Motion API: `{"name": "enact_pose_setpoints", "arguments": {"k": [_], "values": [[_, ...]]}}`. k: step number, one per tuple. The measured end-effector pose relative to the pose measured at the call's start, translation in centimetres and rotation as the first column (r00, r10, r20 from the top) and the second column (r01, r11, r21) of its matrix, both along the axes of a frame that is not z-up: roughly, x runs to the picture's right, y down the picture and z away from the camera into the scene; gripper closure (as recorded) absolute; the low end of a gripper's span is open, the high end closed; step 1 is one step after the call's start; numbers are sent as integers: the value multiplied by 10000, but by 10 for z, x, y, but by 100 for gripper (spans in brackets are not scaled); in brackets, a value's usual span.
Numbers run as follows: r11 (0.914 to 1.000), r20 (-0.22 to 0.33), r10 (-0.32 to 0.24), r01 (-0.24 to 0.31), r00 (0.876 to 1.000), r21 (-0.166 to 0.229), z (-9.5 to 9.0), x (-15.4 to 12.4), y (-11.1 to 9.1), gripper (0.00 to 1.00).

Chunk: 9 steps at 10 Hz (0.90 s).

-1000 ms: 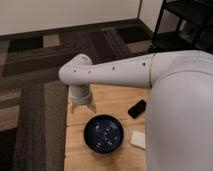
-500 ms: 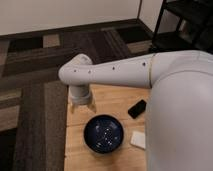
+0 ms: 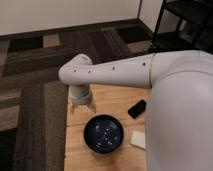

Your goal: Pick up the ceramic cup

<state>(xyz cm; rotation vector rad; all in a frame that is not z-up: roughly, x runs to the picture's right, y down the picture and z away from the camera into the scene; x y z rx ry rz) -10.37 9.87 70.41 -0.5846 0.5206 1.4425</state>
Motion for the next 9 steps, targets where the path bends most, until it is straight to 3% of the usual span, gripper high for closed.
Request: {"name": "enact_pose_setpoints", "arguments": {"k": [7,9], "values": [[10000,-3,2,-2,10000,2,0,0,0,35],[9998,-179,65,-62,9998,176,-4,11,-8,35]]}}
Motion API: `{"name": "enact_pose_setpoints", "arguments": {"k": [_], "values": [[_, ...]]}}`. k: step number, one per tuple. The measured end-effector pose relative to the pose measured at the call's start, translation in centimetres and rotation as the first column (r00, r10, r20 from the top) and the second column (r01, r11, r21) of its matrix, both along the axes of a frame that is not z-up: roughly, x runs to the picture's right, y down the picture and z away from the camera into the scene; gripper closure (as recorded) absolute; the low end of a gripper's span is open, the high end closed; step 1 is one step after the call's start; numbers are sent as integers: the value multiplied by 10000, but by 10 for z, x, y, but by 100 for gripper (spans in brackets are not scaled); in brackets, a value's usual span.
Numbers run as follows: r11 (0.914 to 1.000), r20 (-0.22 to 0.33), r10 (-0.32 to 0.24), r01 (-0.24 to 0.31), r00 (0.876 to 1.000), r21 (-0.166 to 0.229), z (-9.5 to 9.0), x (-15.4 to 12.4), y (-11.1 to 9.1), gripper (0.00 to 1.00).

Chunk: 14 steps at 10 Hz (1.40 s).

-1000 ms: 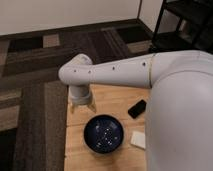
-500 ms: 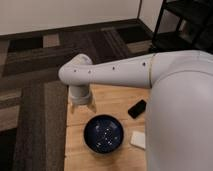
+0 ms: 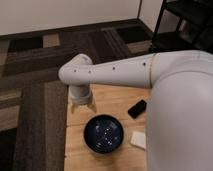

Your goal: Pick up the ceramic cup

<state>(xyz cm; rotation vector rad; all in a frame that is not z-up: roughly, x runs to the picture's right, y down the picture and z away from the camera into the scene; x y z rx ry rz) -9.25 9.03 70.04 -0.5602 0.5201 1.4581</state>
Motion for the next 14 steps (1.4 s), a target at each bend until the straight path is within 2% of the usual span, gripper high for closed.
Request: {"name": "enact_pose_setpoints", "arguments": {"k": [3,6,9,11,14], "values": [[9992,-158,114,-108,9998,393,-9,15,-18,35],[9972,-52,-93,96,9999,735,-19,42,-38,35],[9975,173,-198,186,9997,683,-17,81,-46,35],[9967,368,-228,199,9991,792,-14,106,-57,35],[9959,37,-467,463,9989,776,-21,156,-82,35]]}}
